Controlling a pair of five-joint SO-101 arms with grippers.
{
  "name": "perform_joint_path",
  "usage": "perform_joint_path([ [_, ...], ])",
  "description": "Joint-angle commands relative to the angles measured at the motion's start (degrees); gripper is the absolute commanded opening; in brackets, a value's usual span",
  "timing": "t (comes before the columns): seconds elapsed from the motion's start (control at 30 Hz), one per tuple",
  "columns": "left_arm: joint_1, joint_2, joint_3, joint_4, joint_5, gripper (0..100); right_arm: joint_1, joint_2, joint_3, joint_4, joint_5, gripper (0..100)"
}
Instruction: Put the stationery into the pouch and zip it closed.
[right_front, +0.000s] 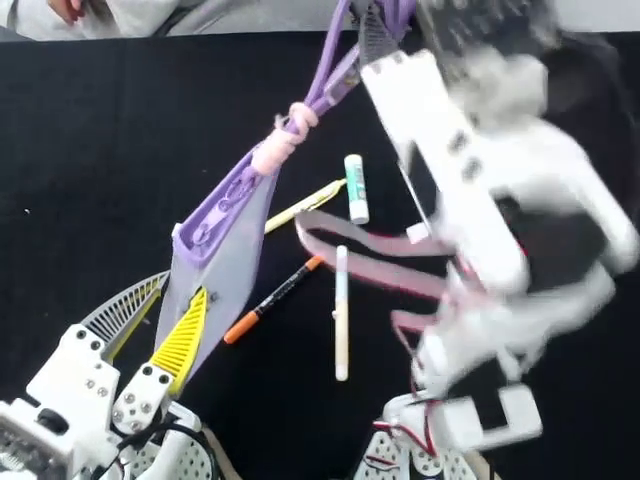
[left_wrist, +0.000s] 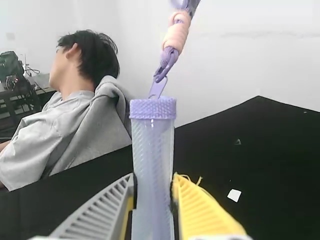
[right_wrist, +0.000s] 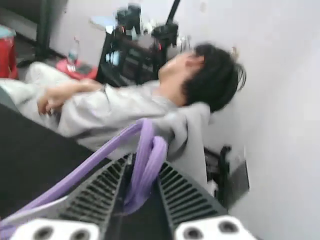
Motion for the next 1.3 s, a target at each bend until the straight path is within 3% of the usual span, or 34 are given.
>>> perform_joint_path([
  [0.0,0.7,-0.1,-2.9,0.3,-0.6,3,5.3,3.8,0.1,-3.8,-0.2,1.1],
  [0.33,0.1,0.2,-11.0,-0.2,-0.7,3,12.0,13.4,-0.3,-5.4,-0.2,1.1],
  [0.87,0.1,0.2,-11.4,0.2,-1.2,3,22.1,22.2,-0.3,-12.7,-0.2,1.1],
  [1.0,0.3,0.2,-10.9,0.3,-2.7,3,21.6,20.9,-1.3,-10.8,-0.2,1.1],
  [1.27,0.1,0.2,-7.3,-0.2,-2.7,3,12.6,14.5,-10.9,-2.4,-0.1,1.1],
])
